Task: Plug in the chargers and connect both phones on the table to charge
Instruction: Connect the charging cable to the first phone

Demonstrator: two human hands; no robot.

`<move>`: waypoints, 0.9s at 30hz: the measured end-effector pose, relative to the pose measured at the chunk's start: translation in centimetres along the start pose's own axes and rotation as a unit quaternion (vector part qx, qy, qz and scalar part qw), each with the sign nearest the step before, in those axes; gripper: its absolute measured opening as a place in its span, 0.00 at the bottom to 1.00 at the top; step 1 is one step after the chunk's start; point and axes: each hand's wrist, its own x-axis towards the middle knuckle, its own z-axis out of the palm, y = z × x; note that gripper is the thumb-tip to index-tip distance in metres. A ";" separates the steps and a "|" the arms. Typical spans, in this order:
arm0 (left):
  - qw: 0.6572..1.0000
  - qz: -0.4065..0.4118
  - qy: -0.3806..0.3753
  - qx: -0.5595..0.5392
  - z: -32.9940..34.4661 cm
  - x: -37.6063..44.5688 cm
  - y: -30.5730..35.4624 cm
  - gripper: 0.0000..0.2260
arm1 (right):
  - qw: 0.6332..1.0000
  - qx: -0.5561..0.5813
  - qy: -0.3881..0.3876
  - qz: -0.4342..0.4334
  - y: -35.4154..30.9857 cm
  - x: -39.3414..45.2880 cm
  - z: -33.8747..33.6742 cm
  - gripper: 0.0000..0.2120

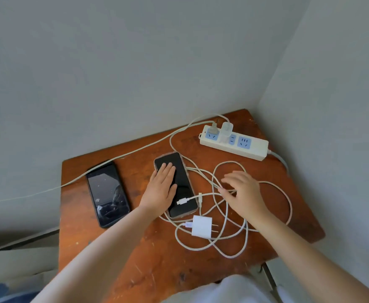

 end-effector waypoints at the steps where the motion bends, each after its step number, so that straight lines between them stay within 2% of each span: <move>1: 1.000 0.011 -0.010 0.020 0.0 -0.6 -0.5 0.22 | 1.000 0.000 -0.001 -0.001 -0.2 -1.2 0.3 0.12; 5: 0.994 0.059 -0.032 0.081 0.3 -2.7 -2.3 0.23 | 1.000 -0.005 0.020 0.002 -1.5 -5.6 1.4 0.10; 9: 0.992 0.070 -0.046 0.091 0.7 -3.9 -3.4 0.24 | 0.999 -0.035 0.018 -0.009 -2.9 -8.7 3.5 0.19; 15: 0.992 0.078 -0.020 0.102 1.6 -4.3 -3.8 0.25 | 0.995 -0.033 0.025 0.095 -4.0 -9.5 6.2 0.26; 19: 0.992 0.080 -0.024 0.099 1.5 -4.5 -3.8 0.25 | 0.992 -0.034 0.024 0.120 -4.9 -9.3 6.5 0.29; 27: 0.990 0.090 -0.043 0.101 0.8 -4.3 -3.8 0.25 | 0.990 -0.059 -0.013 0.130 -5.5 -8.4 6.1 0.25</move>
